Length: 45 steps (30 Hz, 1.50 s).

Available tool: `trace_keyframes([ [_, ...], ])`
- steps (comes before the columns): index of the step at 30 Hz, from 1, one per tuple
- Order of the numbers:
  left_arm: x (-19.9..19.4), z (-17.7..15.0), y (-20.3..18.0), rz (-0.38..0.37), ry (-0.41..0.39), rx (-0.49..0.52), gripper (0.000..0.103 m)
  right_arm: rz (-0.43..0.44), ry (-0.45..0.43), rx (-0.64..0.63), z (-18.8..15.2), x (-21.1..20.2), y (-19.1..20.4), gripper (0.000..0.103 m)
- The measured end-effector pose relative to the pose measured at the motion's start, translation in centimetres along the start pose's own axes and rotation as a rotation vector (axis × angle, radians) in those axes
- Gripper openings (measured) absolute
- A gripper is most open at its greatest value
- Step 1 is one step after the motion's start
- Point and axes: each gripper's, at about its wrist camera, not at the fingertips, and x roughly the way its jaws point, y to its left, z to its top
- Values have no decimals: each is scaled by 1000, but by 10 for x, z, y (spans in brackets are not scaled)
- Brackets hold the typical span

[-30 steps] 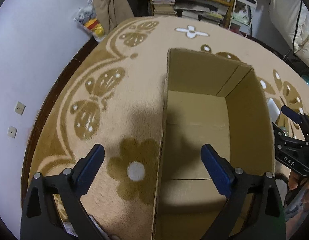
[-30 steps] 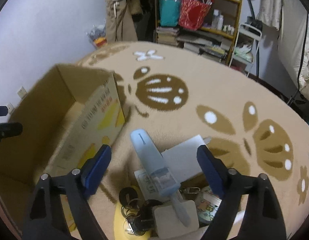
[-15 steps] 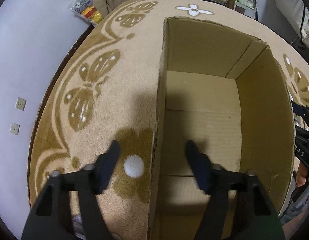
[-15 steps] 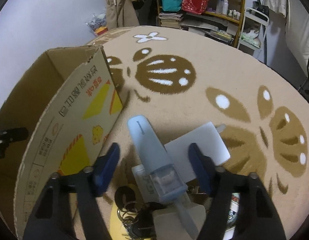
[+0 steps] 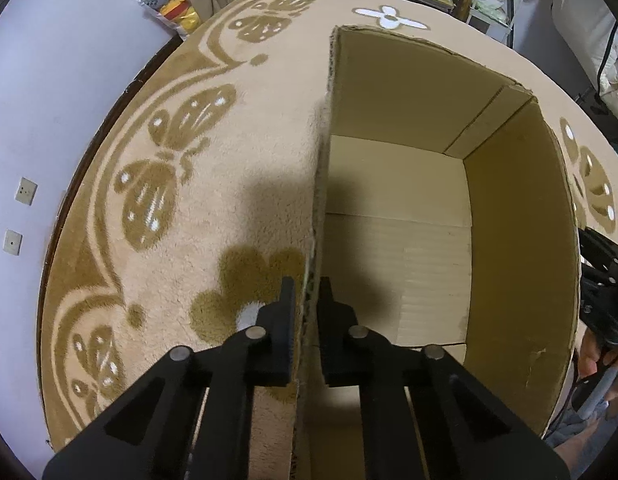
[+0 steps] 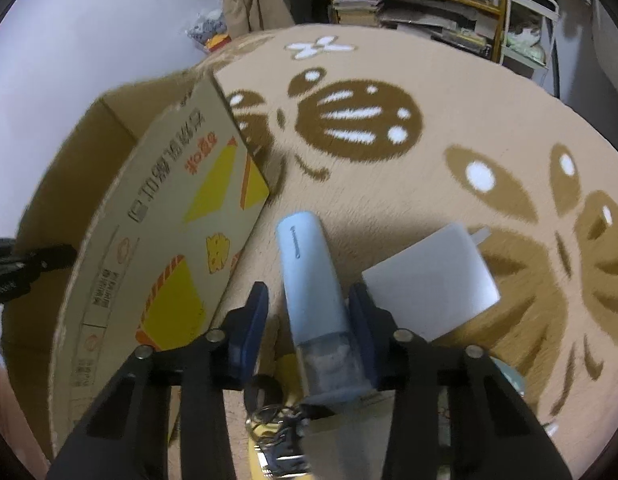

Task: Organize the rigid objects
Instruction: 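Clamp the box wall with the left tool while the right grasps the blue device, then carry the blue device into the box with the right tool and release it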

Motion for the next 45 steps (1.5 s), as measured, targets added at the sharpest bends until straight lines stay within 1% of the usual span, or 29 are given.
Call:
trace_keyframes([
  [1,0,0,-1,6,-2,4,8,-14,-3,-14,-1,3,3,42],
  [2,0,0,-1,6,-3,7,7,-31,-12,-33,-1,5,6,39],
  [3,0,-1,-1,6,-4,8,7,-57,-26,-48,-1,6,9,33],
  [4,0,-1,-1,7,-4,7,7,-78,-28,-53,-1,8,11,32],
  [9,0,-1,-1,7,-4,6,7,-114,-51,-6,-2,3,12,30],
  [12,0,-1,-2,15,-7,12,7,-110,-91,50,-4,-9,7,30],
  [17,0,-1,-4,34,-13,24,8,-121,-156,88,1,-27,2,30],
  [21,0,-2,-6,58,-19,36,9,-95,-197,119,9,-44,0,30],
  [25,0,-2,-8,71,-20,42,9,-53,-253,132,16,-70,9,30],
  [28,0,-2,-8,72,-20,39,10,7,-293,123,24,-89,23,30],
  [33,1,-2,-8,80,-24,44,10,96,-337,105,34,-100,49,30],
  [37,1,-3,-9,85,-27,47,10,132,-328,87,40,-92,72,29],
  [41,1,-3,-10,95,-30,53,11,152,-300,93,36,-75,84,30],
  [45,1,-3,-10,100,-30,59,11,142,-260,73,31,-57,91,30],
])
